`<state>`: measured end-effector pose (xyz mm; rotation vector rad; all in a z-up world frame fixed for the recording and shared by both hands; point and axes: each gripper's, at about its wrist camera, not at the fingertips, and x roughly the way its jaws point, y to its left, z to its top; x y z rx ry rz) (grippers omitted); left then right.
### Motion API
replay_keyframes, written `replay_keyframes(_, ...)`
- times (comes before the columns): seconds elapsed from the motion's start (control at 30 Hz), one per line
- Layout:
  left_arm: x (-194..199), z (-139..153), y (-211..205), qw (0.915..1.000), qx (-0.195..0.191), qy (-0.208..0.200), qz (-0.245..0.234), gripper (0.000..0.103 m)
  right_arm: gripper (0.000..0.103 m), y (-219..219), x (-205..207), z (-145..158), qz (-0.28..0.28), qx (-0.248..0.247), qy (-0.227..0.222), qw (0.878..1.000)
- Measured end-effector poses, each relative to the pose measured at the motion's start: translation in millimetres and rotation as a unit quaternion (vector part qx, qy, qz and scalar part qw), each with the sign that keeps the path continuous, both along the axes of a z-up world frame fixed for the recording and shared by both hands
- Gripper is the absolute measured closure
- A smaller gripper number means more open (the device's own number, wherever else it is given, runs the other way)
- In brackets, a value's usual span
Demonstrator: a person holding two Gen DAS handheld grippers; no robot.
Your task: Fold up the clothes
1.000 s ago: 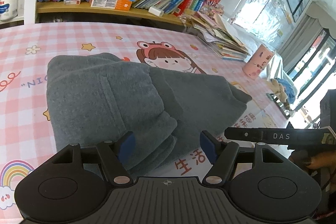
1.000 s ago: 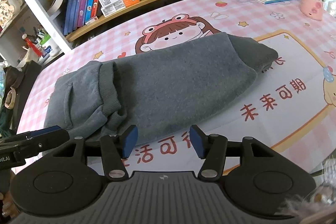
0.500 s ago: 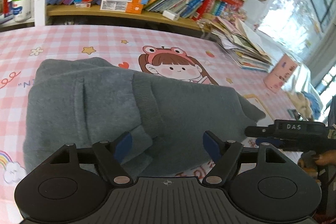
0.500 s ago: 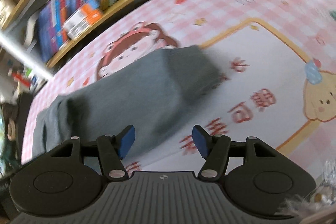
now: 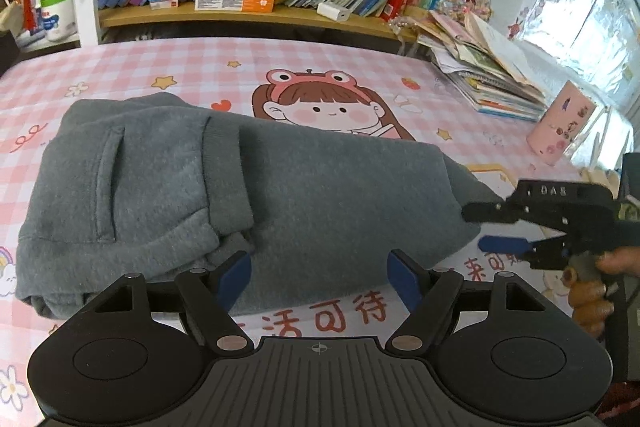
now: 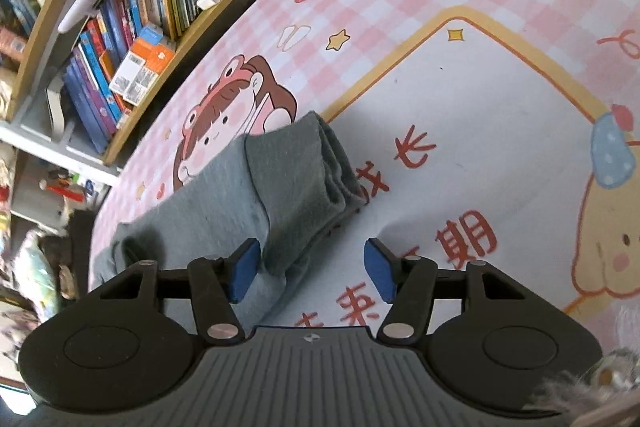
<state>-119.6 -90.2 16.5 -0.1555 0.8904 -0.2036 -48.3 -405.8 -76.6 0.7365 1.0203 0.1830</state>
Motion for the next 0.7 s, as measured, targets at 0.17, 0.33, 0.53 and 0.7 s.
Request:
replay_keyframes(0.17, -5, 4, -3, 0.9997, 0.011, -0.004, 0.02, 0.027, 0.06, -8, 10, -6, -0.032, 0.026, 0.008, 0.999)
replay_keyframes(0.33, -7, 7, -4, 0.9991, 0.016, -0.011, 0.037, 0.026, 0.089, -7, 15, -6, -0.017, 0.03, -0.009, 0.999)
replay_keyframes(0.53, -8, 9, -8, 0.999, 0.019, -0.014, 0.038, 0.026, 0.092, 6, 2, 33, 0.05, 0.011, -0.157, 0.986)
replay_keyframes(0.7, -8, 9, -11, 0.9992, 0.023, -0.015, 0.029, 0.026, 0.092, -4, 12, 7, 0.016, 0.009, -0.066, 0.998)
